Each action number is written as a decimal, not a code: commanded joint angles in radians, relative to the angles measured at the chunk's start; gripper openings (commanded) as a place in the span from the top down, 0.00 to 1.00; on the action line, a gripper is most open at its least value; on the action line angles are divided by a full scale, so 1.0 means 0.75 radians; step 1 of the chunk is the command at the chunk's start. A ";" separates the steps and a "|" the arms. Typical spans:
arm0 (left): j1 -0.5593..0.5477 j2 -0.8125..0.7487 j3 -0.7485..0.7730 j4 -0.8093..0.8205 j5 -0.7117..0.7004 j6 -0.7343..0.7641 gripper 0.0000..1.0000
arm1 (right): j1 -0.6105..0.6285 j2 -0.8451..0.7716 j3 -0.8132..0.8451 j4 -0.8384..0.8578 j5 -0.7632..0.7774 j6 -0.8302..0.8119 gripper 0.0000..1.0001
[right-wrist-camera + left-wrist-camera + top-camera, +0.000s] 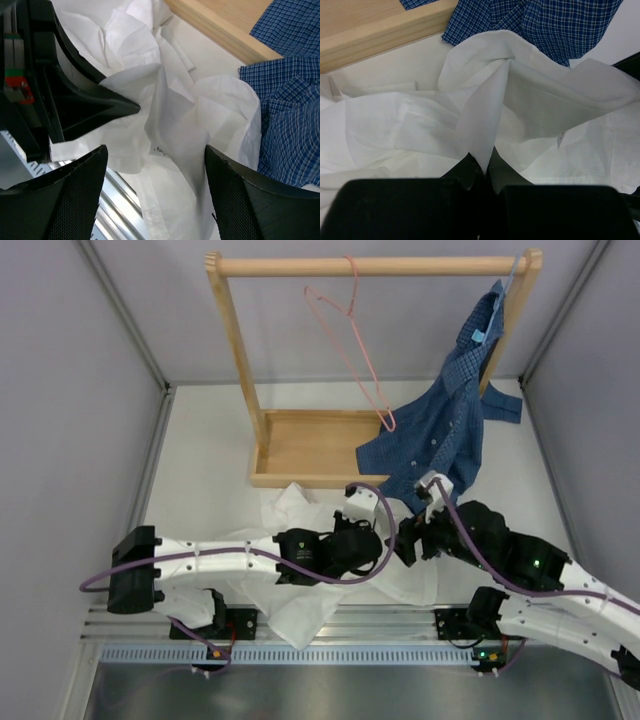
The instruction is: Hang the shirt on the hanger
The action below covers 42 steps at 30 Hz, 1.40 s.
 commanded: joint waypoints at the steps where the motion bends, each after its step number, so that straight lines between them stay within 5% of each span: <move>1: -0.001 -0.073 0.021 0.059 0.048 0.007 1.00 | 0.002 0.172 0.139 0.117 -0.085 -0.159 0.25; 12: -0.003 -0.261 -0.078 0.051 0.159 0.041 1.00 | 0.002 0.512 0.225 0.203 0.208 -0.307 0.36; 14: -0.001 -0.284 -0.080 0.051 0.208 0.060 1.00 | 0.002 0.508 0.213 0.287 0.220 -0.319 0.56; 15: -0.001 -0.290 -0.078 0.043 0.216 0.062 0.95 | 0.002 0.502 0.211 0.314 0.216 -0.323 0.74; 16: 0.001 -0.310 -0.074 0.031 0.212 0.062 0.89 | 0.002 0.484 0.211 0.322 0.228 -0.317 0.95; 17: 0.001 -0.327 -0.071 0.011 0.202 0.062 0.68 | 0.002 0.473 0.211 0.324 0.253 -0.307 1.00; 20: 0.005 -0.431 -0.067 -0.130 0.035 0.027 0.09 | 0.000 0.392 0.189 0.265 0.371 -0.258 1.00; 21: 0.013 -0.465 -0.094 -0.191 -0.057 0.019 0.02 | 0.000 0.365 0.176 0.224 0.378 -0.234 1.00; 23: 0.087 -0.586 -0.147 -0.221 -0.093 -0.016 0.02 | 0.002 0.247 0.119 0.210 0.337 -0.217 1.00; 29: 0.473 -0.724 -0.380 -0.143 0.177 -0.157 0.02 | 0.002 -0.030 0.047 0.226 0.212 -0.170 1.00; 35: 0.849 -0.501 -0.421 0.071 0.620 -0.186 0.02 | 0.002 -0.130 0.023 0.279 -0.076 -0.215 1.00; 42: 0.946 -0.209 -0.425 0.496 0.946 -0.296 0.02 | 0.002 -0.034 0.027 0.297 -0.133 -0.215 1.00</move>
